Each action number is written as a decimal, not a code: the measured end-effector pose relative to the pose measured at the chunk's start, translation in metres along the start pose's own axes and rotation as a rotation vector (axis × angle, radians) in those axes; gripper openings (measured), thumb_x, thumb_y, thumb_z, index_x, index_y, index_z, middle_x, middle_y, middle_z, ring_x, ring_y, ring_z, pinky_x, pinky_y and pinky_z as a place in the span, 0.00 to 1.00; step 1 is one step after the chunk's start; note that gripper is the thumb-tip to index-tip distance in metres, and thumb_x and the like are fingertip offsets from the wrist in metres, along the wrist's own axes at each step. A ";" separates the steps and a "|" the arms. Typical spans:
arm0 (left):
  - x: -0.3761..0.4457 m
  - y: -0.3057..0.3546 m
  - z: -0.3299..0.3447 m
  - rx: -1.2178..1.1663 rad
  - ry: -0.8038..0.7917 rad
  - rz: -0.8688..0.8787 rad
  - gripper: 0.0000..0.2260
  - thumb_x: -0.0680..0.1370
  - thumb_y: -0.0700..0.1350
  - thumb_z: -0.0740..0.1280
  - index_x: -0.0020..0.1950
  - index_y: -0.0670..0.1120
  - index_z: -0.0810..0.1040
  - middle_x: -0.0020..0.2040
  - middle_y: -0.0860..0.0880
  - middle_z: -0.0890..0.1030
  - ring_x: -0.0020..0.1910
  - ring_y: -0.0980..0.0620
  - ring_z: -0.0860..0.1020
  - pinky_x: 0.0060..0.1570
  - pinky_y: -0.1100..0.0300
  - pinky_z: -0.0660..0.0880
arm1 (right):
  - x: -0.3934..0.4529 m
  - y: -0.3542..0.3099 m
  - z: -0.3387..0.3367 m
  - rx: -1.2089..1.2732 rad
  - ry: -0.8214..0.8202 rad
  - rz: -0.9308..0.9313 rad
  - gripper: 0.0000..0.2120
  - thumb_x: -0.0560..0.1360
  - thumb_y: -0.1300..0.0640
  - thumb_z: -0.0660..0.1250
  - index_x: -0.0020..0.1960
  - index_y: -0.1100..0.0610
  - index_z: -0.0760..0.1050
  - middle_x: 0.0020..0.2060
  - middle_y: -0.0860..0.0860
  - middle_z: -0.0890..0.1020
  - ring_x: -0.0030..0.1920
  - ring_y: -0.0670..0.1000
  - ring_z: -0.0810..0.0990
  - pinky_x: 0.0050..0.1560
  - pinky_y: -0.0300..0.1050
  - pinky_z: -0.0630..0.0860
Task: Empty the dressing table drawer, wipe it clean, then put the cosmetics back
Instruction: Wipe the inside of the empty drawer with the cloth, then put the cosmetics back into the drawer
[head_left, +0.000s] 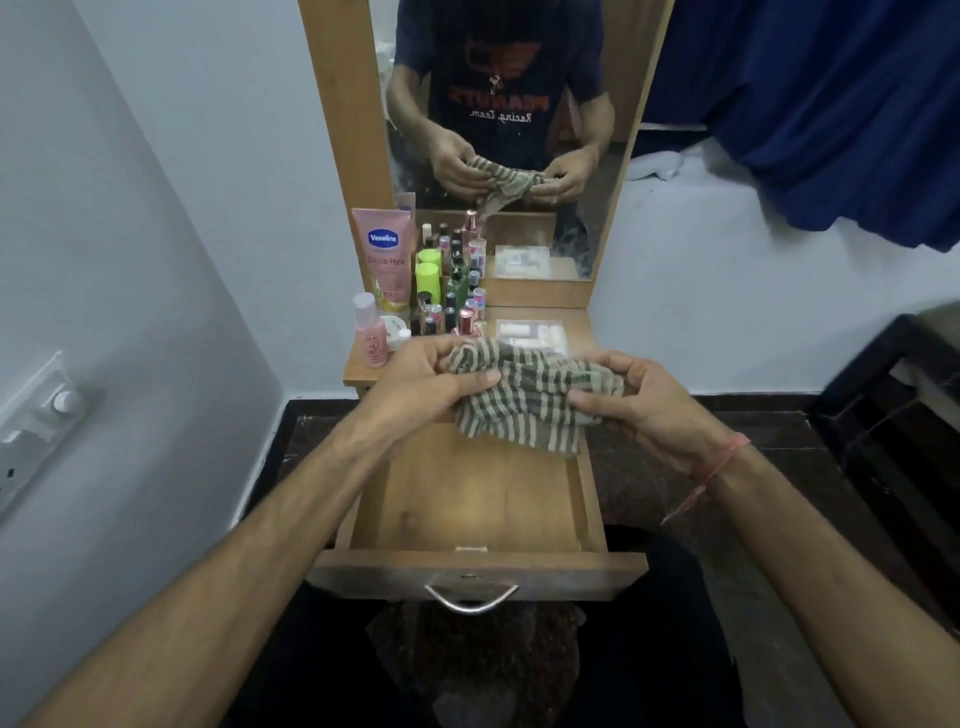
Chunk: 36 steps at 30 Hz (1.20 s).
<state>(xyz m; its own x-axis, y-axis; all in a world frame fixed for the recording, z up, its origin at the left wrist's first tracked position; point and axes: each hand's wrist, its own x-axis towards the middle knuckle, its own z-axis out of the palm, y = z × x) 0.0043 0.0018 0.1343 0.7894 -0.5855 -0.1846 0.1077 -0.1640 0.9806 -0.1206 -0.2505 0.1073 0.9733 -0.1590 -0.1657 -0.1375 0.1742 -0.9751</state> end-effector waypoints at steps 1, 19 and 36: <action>0.009 0.011 0.004 0.051 0.030 0.045 0.13 0.79 0.39 0.79 0.63 0.47 0.86 0.54 0.49 0.91 0.53 0.52 0.90 0.51 0.54 0.88 | 0.008 -0.008 -0.006 0.005 0.034 -0.044 0.25 0.73 0.68 0.76 0.69 0.63 0.78 0.60 0.61 0.86 0.59 0.59 0.87 0.58 0.48 0.86; 0.209 0.060 0.050 1.695 0.368 0.576 0.09 0.77 0.52 0.78 0.56 0.54 0.89 0.58 0.50 0.85 0.62 0.45 0.76 0.59 0.45 0.74 | 0.186 -0.009 -0.087 -0.734 0.589 -0.377 0.12 0.73 0.62 0.81 0.48 0.48 0.82 0.53 0.45 0.84 0.56 0.45 0.82 0.56 0.38 0.80; 0.129 0.026 0.075 1.256 0.442 0.541 0.11 0.82 0.48 0.74 0.64 0.50 0.85 0.57 0.52 0.87 0.56 0.51 0.79 0.52 0.53 0.82 | 0.131 0.013 -0.064 -0.690 0.655 -0.235 0.26 0.77 0.52 0.78 0.71 0.52 0.74 0.62 0.50 0.80 0.58 0.50 0.79 0.59 0.45 0.78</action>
<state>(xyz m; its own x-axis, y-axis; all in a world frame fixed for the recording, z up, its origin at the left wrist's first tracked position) 0.0635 -0.1373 0.1310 0.7047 -0.5495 0.4488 -0.6717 -0.7205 0.1725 -0.0070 -0.3311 0.0630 0.7235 -0.6612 0.1981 -0.2331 -0.5042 -0.8315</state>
